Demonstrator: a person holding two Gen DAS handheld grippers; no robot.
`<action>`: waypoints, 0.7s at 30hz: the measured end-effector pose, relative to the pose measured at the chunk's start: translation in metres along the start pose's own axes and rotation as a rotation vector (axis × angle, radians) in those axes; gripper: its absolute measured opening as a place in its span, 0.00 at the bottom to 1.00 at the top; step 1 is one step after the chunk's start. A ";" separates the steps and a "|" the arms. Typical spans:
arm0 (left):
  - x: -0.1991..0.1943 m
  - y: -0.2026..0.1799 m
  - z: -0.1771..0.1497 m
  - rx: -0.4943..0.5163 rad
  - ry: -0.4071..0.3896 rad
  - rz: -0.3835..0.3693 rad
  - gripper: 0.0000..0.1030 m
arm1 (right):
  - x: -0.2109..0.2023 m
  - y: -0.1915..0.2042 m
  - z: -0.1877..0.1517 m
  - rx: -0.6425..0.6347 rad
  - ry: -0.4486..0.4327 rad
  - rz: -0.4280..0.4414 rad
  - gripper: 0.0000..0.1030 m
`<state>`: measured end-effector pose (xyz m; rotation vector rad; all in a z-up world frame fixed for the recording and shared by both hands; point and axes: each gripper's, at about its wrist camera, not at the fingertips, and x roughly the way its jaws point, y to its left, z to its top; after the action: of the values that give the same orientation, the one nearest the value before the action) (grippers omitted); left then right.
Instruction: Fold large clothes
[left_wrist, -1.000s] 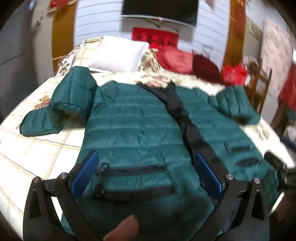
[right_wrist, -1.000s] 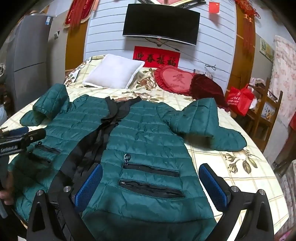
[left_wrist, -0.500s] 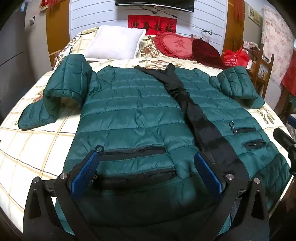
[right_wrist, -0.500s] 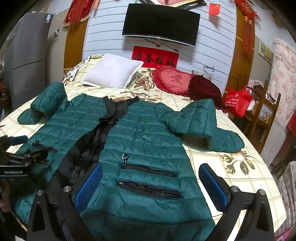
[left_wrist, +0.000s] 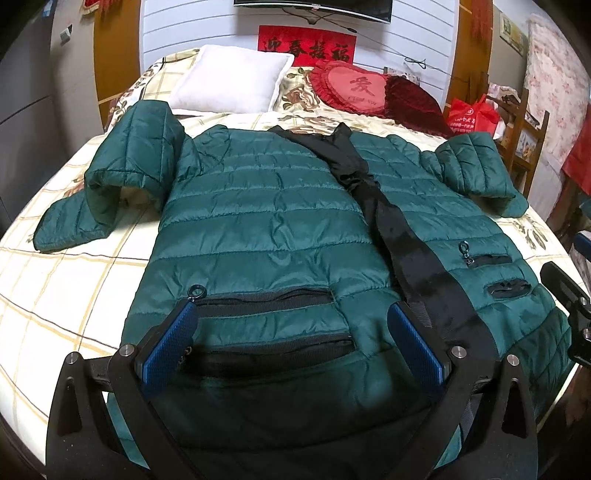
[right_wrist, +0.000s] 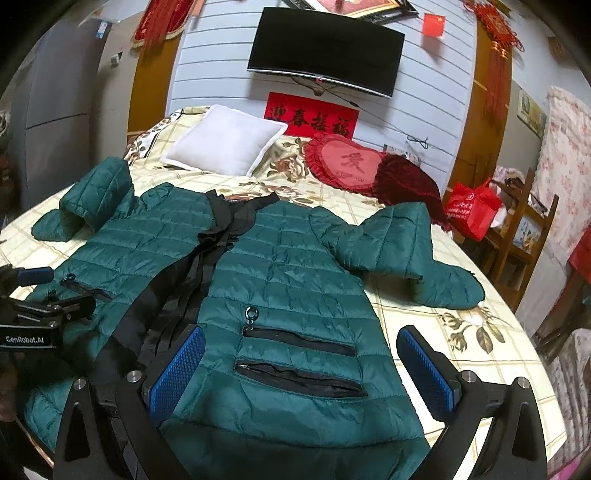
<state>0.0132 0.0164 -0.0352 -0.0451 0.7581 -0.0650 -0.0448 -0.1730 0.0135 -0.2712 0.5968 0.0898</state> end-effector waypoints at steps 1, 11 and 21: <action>0.000 0.000 0.000 -0.001 0.002 -0.001 1.00 | 0.000 0.000 -0.001 0.001 0.001 0.000 1.00; 0.004 0.000 -0.002 0.006 0.014 0.001 1.00 | 0.001 0.001 0.000 0.005 0.000 -0.005 1.00; 0.004 0.001 -0.002 0.008 0.015 -0.002 1.00 | 0.001 0.001 -0.001 0.004 0.000 -0.007 1.00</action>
<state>0.0144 0.0166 -0.0398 -0.0374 0.7730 -0.0703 -0.0448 -0.1727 0.0122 -0.2688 0.5961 0.0820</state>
